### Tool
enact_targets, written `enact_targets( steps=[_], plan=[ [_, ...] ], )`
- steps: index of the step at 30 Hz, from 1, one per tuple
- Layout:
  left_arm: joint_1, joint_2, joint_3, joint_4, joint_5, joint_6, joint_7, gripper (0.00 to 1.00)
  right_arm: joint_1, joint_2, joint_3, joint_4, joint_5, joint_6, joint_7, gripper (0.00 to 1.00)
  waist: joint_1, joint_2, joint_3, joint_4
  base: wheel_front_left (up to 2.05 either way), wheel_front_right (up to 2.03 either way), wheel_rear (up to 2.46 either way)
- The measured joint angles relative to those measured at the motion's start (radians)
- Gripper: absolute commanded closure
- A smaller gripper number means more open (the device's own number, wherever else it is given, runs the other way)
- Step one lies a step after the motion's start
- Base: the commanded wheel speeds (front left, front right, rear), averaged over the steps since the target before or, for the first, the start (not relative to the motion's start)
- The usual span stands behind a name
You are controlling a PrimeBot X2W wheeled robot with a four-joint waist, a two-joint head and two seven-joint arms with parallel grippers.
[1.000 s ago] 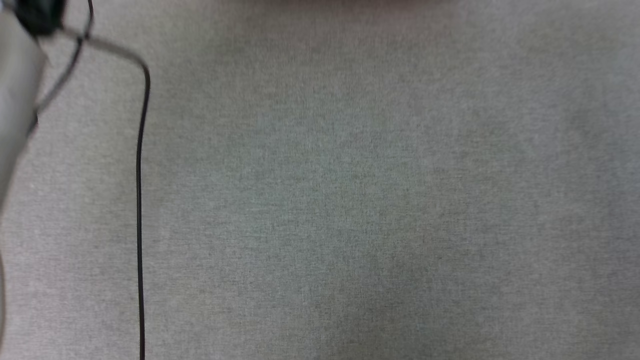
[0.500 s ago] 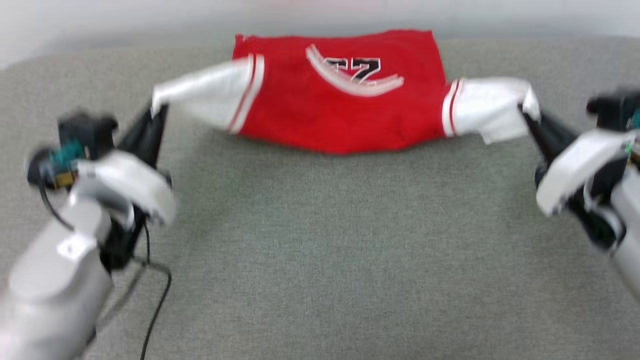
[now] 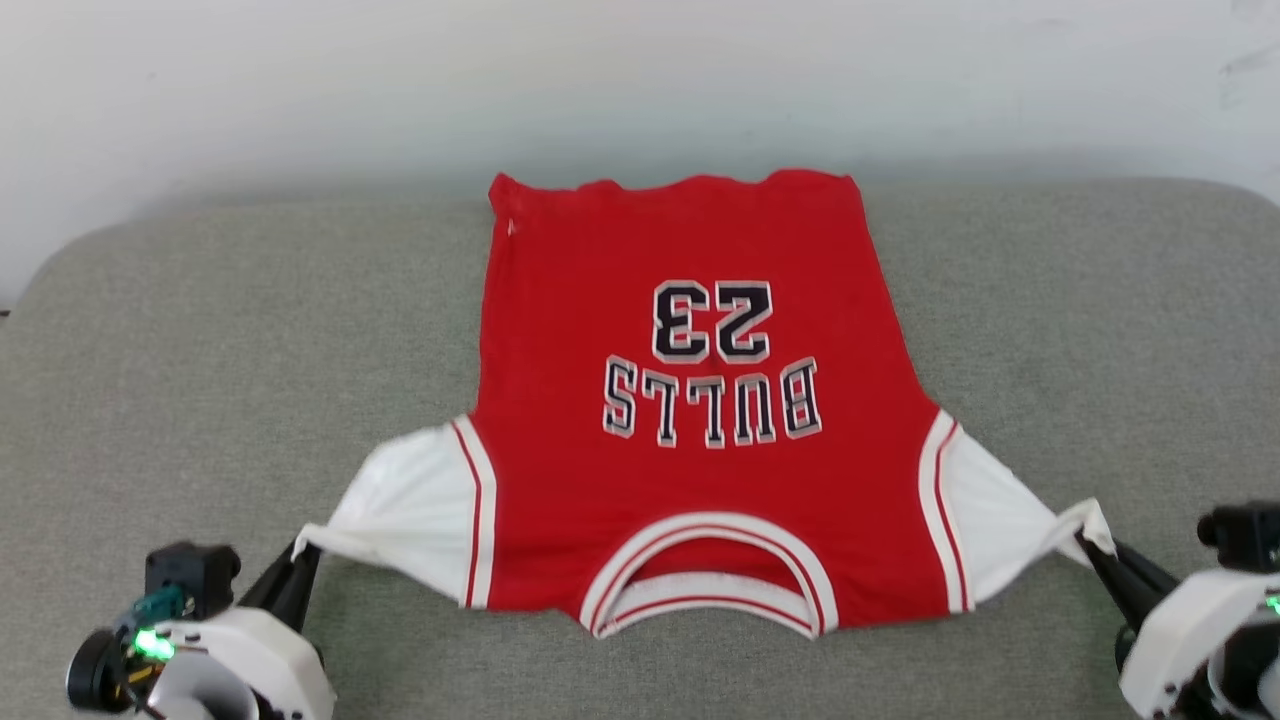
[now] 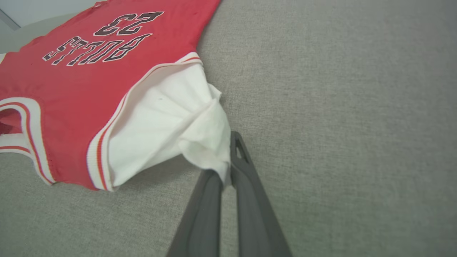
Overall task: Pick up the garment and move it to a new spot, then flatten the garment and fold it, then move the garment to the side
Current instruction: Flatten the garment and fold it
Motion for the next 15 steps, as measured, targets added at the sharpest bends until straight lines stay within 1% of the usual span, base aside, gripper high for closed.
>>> enact_targets(
  steps=[5,11,15],
  plan=[
    [0.118,-0.003,0.052,-0.035,-0.012,0.033,0.000,1.00,0.142,-0.009,-0.050,-0.022,0.002,0.000,-0.014,1.00,0.0000,0.0000,-0.034,0.007,0.00,0.00,0.00],
    [0.234,-0.028,0.096,-0.071,-0.012,0.048,0.000,1.00,0.298,-0.015,-0.122,-0.054,-0.011,0.000,-0.014,1.00,0.0001,-0.0001,-0.045,0.026,0.00,0.00,0.00],
    [0.269,-0.048,0.114,-0.082,0.014,0.051,0.000,1.00,0.377,-0.015,-0.179,-0.081,-0.019,0.001,0.000,1.00,0.0001,0.0000,-0.042,0.035,0.00,0.00,0.00]
  ],
)
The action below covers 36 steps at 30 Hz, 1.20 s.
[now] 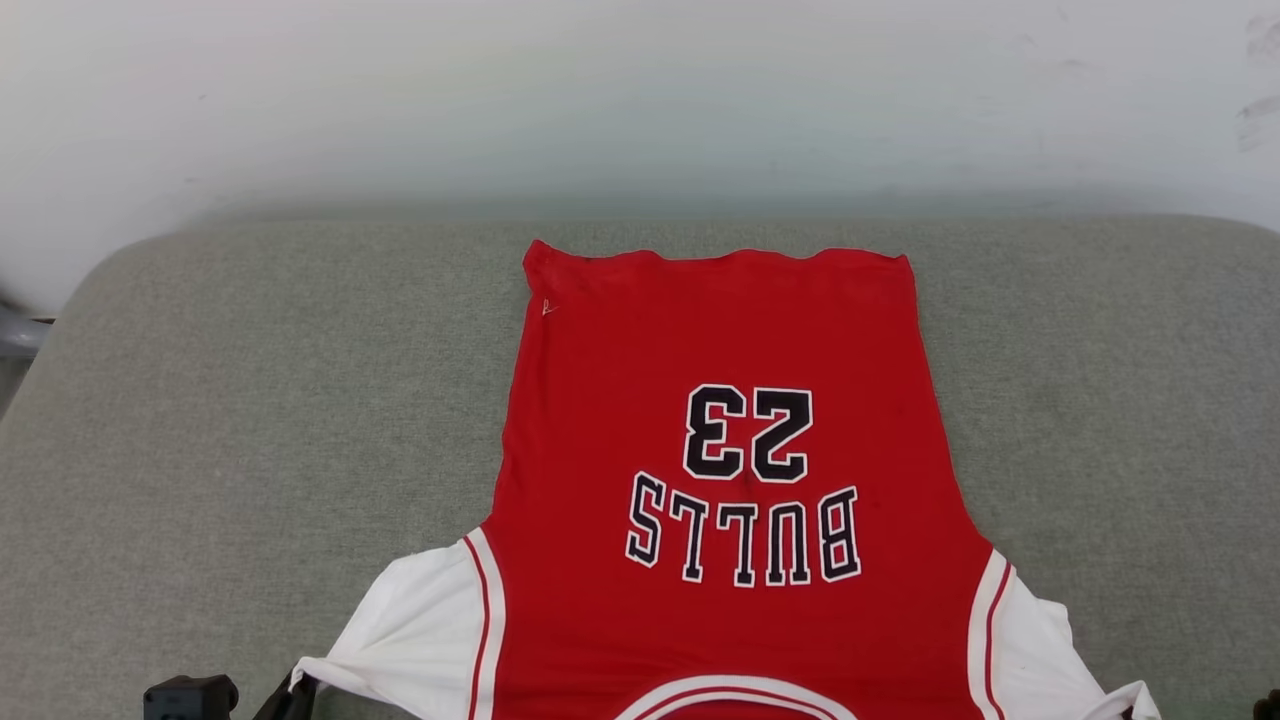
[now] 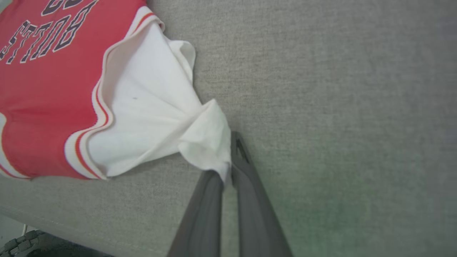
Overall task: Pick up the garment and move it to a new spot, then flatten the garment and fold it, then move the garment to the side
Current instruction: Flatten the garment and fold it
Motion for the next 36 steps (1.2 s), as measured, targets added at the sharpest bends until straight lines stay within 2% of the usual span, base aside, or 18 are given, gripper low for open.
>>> enact_targets(
  steps=[2,3,4,5,9,13,17,20,23,26,32,33,36],
  plan=[
    [0.004,-0.009,0.008,-0.003,0.010,-0.001,0.000,1.00,0.012,0.004,-0.035,-0.016,-0.011,0.000,0.008,1.00,0.0000,0.0000,0.004,0.002,0.00,0.00,0.00],
    [0.003,-0.015,0.012,-0.007,0.017,-0.003,0.000,1.00,0.013,0.008,-0.054,-0.022,-0.021,0.000,0.008,0.91,0.0000,0.0000,0.006,0.004,0.00,0.00,0.00],
    [0.002,-0.021,0.015,-0.012,0.025,-0.005,0.000,1.00,0.013,0.012,-0.075,-0.029,-0.033,0.000,0.008,0.55,0.0000,-0.0001,0.010,0.005,0.00,0.00,0.00],
    [-0.001,-0.028,0.016,-0.017,0.031,-0.006,0.000,1.00,0.012,0.014,-0.095,-0.035,-0.049,0.000,0.009,0.00,0.0001,-0.0001,0.015,0.006,0.00,0.00,0.00],
    [-0.035,-0.039,0.035,-0.040,0.064,-0.009,0.000,1.00,-0.009,0.011,-0.203,-0.077,-0.110,-0.001,0.010,0.00,0.0002,-0.0002,0.037,0.014,0.00,0.00,0.00],
    [-0.056,-0.068,0.053,-0.088,0.097,-0.003,0.000,1.00,-0.074,-0.010,-0.337,-0.171,-0.166,-0.001,0.029,0.00,0.0003,-0.0001,0.067,0.024,0.00,0.00,0.00],
    [-0.071,-0.088,0.064,-0.142,0.130,0.005,0.000,1.00,-0.197,-0.027,-0.447,-0.298,-0.215,-0.001,0.104,0.00,0.0003,-0.0001,0.106,0.036,0.00,0.00,0.00],
    [-0.089,-0.100,0.074,-0.183,0.156,0.017,0.000,1.00,-0.322,-0.031,-0.493,-0.382,-0.241,-0.001,0.198,0.00,0.0003,-0.0001,0.137,0.053,0.00,0.00,0.00],
    [-0.107,-0.118,0.077,-0.221,0.181,0.018,0.000,1.00,-0.448,-0.029,-0.489,-0.429,-0.267,-0.001,0.321,0.00,0.0003,-0.0001,0.170,0.075,0.00,0.00,0.00],
    [-0.128,-0.142,0.079,-0.249,0.191,0.017,0.000,1.00,-0.585,-0.022,-0.453,-0.424,-0.303,-0.001,0.446,0.00,0.0004,-0.0001,0.206,0.103,0.00,0.00,0.00],
    [-0.167,-0.189,0.080,-0.288,0.223,0.003,0.000,1.00,-0.827,-0.007,-0.359,-0.283,-0.313,-0.001,0.766,0.00,0.0004,-0.0001,0.288,0.161,0.00,0.00,0.00],
    [-0.167,-0.189,0.080,-0.288,0.223,0.003,0.000,1.00,-0.827,-0.007,-0.359,-0.283,-0.313,-0.001,0.766,0.00,0.0004,-0.0001,0.288,0.161,0.00,0.00,0.00],
    [-0.187,-0.211,0.089,-0.308,0.241,-0.004,0.000,1.00,-0.904,-0.009,-0.313,-0.195,-0.289,-0.001,0.959,0.00,0.0005,-0.0001,0.328,0.190,0.00,0.00,0.00]
  ],
)
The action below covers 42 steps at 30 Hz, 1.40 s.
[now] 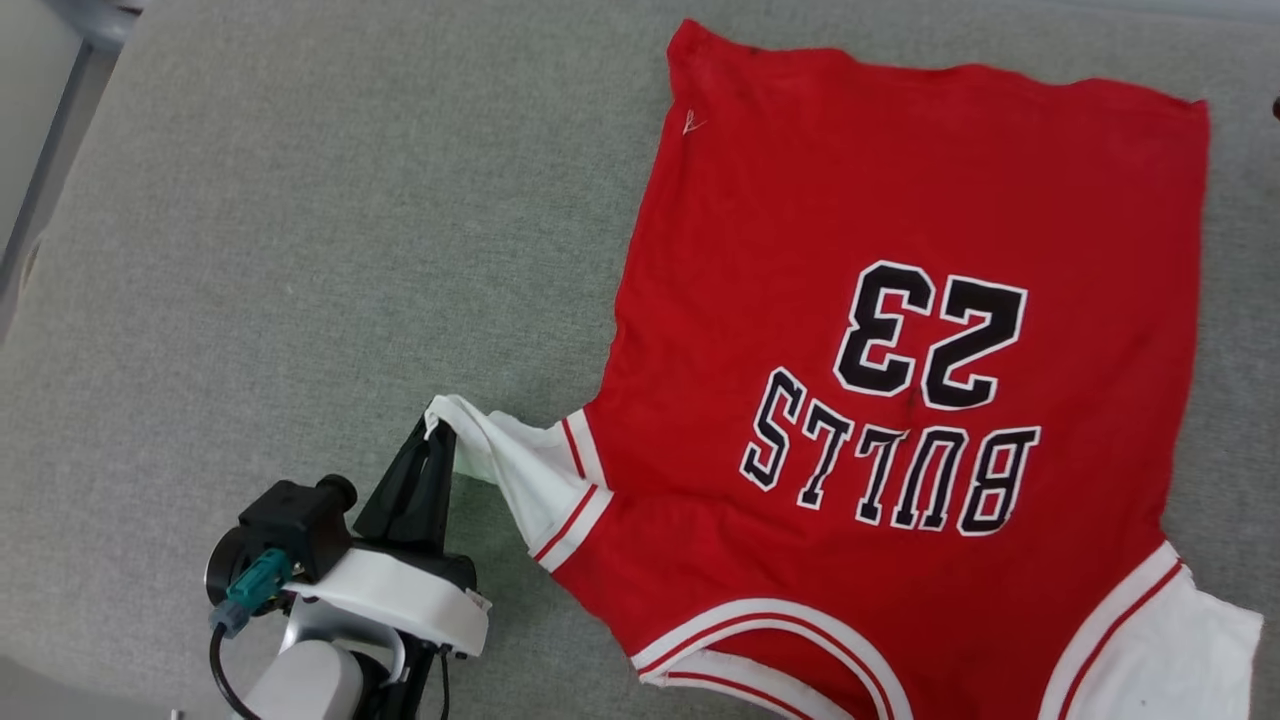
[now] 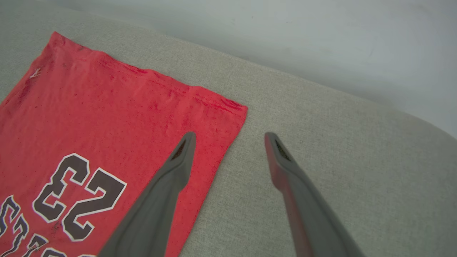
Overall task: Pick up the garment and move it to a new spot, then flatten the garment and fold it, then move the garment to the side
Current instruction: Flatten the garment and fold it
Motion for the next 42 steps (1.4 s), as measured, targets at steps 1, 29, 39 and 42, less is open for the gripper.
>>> enact_targets(
  steps=[1,29,39,42],
  plan=[
    [-0.005,-0.006,0.004,-0.006,0.005,-0.004,0.000,1.00,-0.024,0.000,0.002,0.034,0.007,0.000,0.062,0.00,0.0000,0.0000,0.013,0.009,0.00,0.00,0.00],
    [-0.088,-0.151,0.086,-0.021,0.141,-0.102,0.000,1.00,-0.165,0.025,-0.049,0.246,-0.154,0.000,0.239,1.00,-0.0004,0.0000,0.233,0.135,0.00,0.00,0.00],
    [-0.030,-0.164,0.129,0.026,0.163,-0.117,0.000,1.00,-0.105,0.011,0.064,0.207,-0.068,0.000,0.081,1.00,-0.0003,0.0001,0.110,0.098,0.00,0.00,0.00],
    [0.001,-0.160,0.142,0.036,0.164,-0.116,0.000,1.00,-0.046,-0.028,0.095,0.156,0.011,0.000,0.045,1.00,-0.0003,0.0001,0.058,0.083,0.00,0.00,0.00]
  ],
)
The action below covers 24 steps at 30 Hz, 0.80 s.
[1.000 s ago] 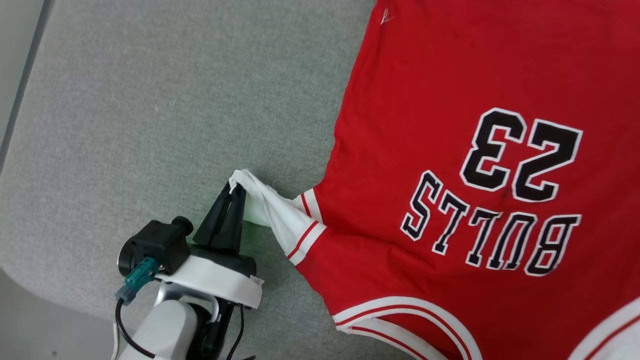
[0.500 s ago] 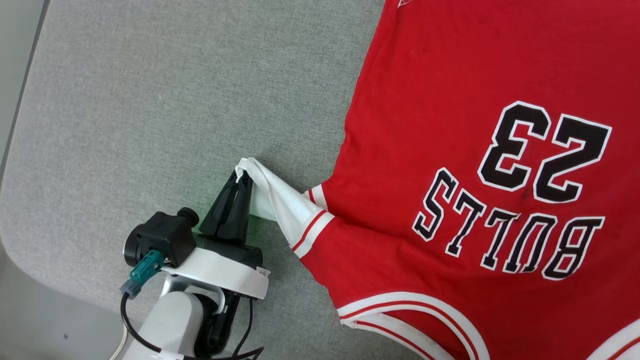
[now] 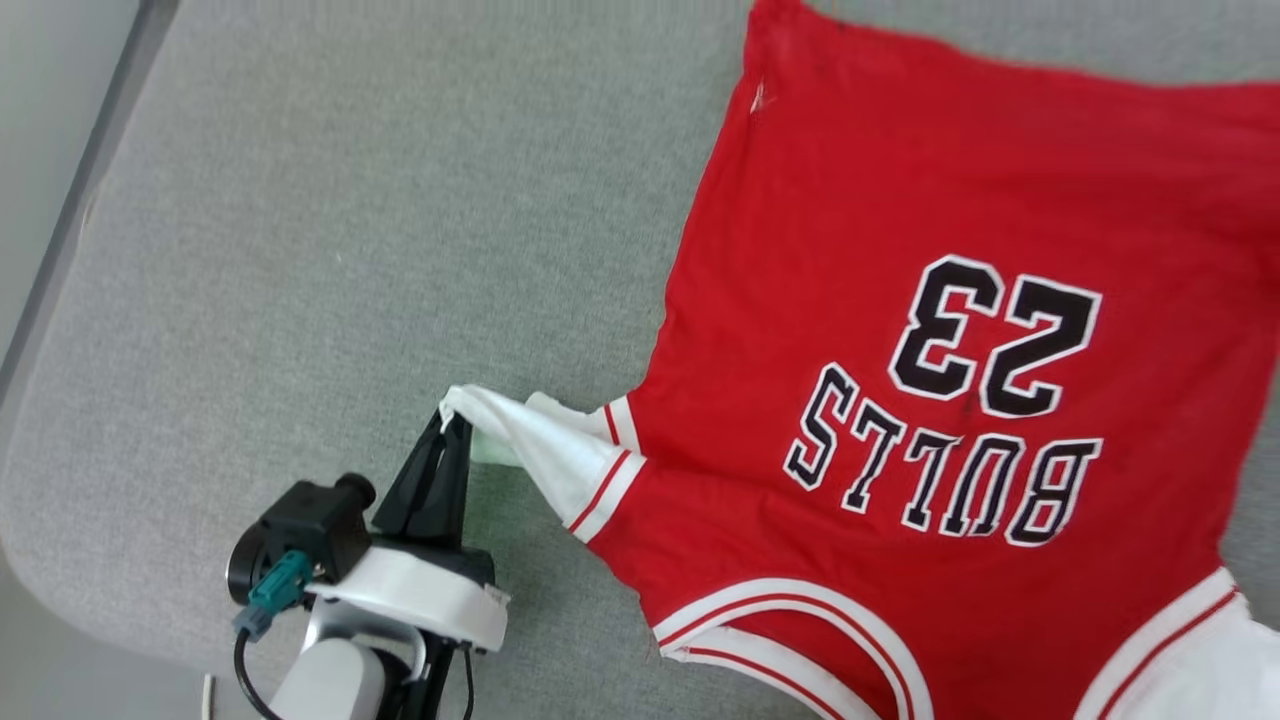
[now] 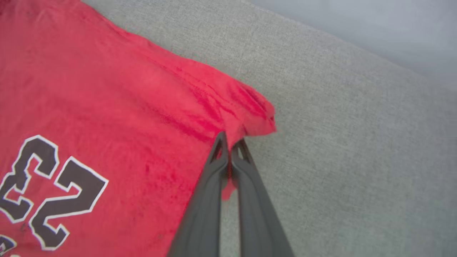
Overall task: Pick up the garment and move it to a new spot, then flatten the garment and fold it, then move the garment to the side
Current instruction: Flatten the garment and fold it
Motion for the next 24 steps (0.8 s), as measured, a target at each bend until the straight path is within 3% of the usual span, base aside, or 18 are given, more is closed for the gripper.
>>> enact_targets(
  steps=[6,13,18,24],
  plan=[
    [0.065,0.008,0.021,0.017,-0.003,0.013,0.000,1.00,0.201,-0.127,0.054,-0.153,0.105,0.000,-0.067,1.00,0.0000,0.0000,-0.112,-0.036,0.00,0.00,0.00],
    [0.140,0.031,0.045,0.018,-0.012,0.034,0.000,1.00,0.495,-0.225,0.013,-0.301,0.188,0.000,-0.135,1.00,-0.0002,0.0000,-0.216,-0.100,0.00,0.00,0.00],
    [0.191,0.046,0.066,0.011,-0.021,0.053,0.000,1.00,0.731,-0.233,-0.072,-0.365,0.223,0.000,-0.152,1.00,-0.0002,0.0000,-0.265,-0.155,0.00,0.00,0.00],
    [0.221,0.056,0.080,0.002,-0.031,0.067,0.000,1.00,0.954,-0.164,-0.134,-0.418,0.236,0.000,-0.132,1.00,-0.0002,0.0000,-0.297,-0.217,0.00,0.00,0.00]
  ],
)
